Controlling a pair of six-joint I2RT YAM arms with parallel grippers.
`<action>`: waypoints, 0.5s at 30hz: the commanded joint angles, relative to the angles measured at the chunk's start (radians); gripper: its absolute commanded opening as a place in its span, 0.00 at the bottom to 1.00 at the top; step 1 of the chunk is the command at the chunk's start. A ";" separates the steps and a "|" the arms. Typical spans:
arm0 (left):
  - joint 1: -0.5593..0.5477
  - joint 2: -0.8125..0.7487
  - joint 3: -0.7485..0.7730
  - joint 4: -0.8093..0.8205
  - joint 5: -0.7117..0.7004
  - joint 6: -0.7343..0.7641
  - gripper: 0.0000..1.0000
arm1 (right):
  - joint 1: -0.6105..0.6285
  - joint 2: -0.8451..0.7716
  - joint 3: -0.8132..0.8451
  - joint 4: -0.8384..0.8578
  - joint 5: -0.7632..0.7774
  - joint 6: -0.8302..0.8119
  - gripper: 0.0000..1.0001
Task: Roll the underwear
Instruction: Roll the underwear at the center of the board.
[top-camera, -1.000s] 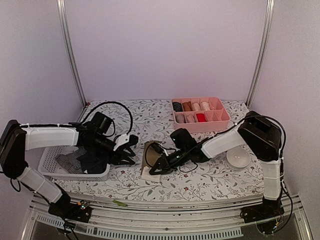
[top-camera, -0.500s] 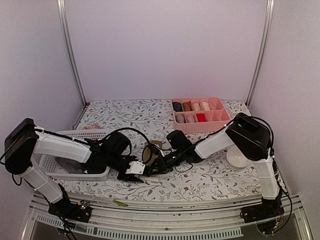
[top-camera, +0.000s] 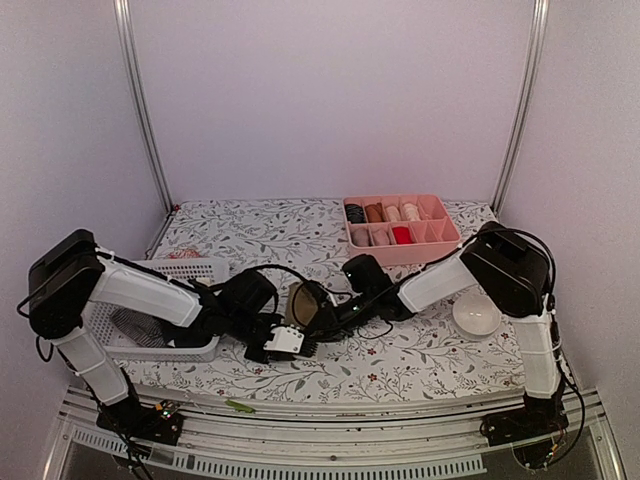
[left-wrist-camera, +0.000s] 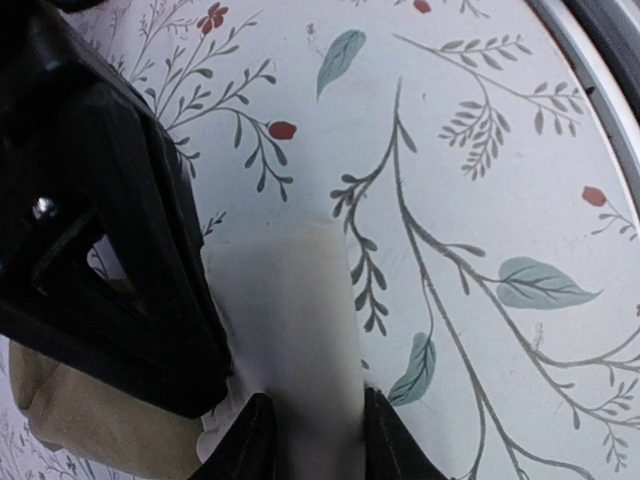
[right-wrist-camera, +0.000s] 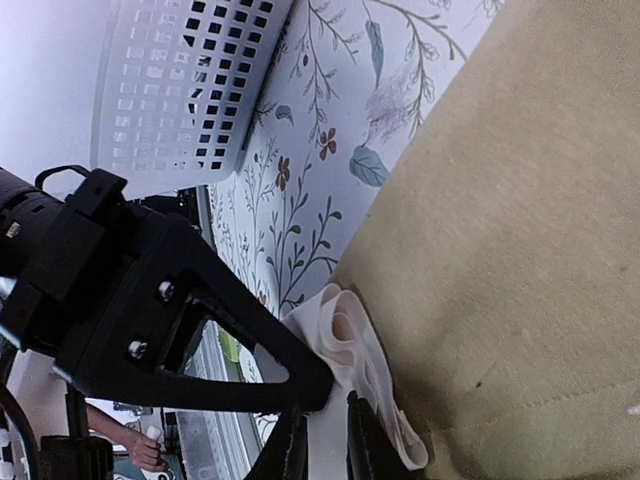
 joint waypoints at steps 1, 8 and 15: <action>-0.008 0.051 0.030 -0.060 -0.073 -0.016 0.22 | -0.036 -0.090 -0.006 -0.019 0.007 -0.028 0.17; 0.010 0.040 0.107 -0.244 0.018 -0.081 0.05 | -0.066 -0.303 -0.167 -0.082 0.163 -0.186 0.36; 0.098 0.164 0.286 -0.522 0.299 -0.075 0.00 | 0.002 -0.479 -0.367 -0.076 0.347 -0.425 0.55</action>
